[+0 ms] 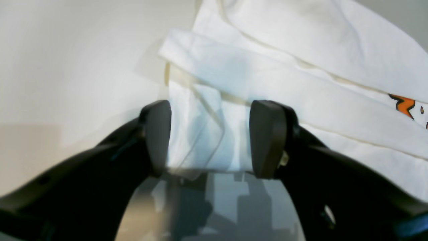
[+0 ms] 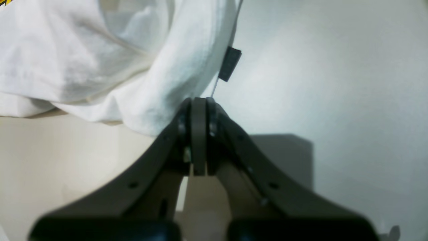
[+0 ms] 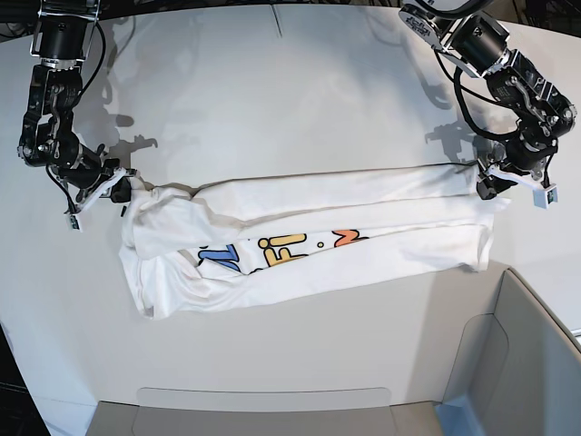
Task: Layout the t-shirt on the table in an organized manner, then fold the t-shirt properly
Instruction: 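Close both grippers on the two ends of the folded edge, then drag the folded shirt toward the robot base with both grippers, then release and regrasp the shirt end with the right gripper nearer the print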
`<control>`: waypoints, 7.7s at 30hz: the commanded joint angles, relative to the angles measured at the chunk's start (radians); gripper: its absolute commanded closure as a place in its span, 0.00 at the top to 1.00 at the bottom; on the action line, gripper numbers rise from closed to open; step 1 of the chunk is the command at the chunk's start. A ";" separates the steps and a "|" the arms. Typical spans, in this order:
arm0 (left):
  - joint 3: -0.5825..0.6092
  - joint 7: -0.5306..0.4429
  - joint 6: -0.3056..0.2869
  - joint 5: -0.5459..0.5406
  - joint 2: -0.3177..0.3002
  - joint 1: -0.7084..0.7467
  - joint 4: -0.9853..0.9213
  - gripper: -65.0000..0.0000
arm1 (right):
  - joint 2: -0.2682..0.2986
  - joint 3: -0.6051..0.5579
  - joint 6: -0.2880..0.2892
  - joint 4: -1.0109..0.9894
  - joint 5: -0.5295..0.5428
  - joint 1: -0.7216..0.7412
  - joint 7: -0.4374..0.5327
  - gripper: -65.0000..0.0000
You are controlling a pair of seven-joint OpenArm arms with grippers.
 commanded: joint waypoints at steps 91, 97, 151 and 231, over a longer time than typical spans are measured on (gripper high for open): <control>0.207 -0.007 -0.001 0.121 -0.120 0.100 -0.109 0.03 | -0.022 0.088 0.165 0.029 -0.017 0.040 -0.071 0.42; 0.206 -0.007 -0.001 0.121 -0.120 0.100 -0.109 0.03 | -0.022 0.007 0.163 0.003 -0.018 0.042 -0.068 0.42; 0.275 -0.007 -0.001 0.122 -0.144 0.393 0.032 0.00 | 0.038 0.352 0.165 0.201 -0.017 -0.264 -0.194 0.00; 0.267 -0.004 -0.001 0.121 -0.146 0.362 0.167 0.23 | -0.256 -0.044 0.300 0.264 -0.549 -0.087 -0.104 0.05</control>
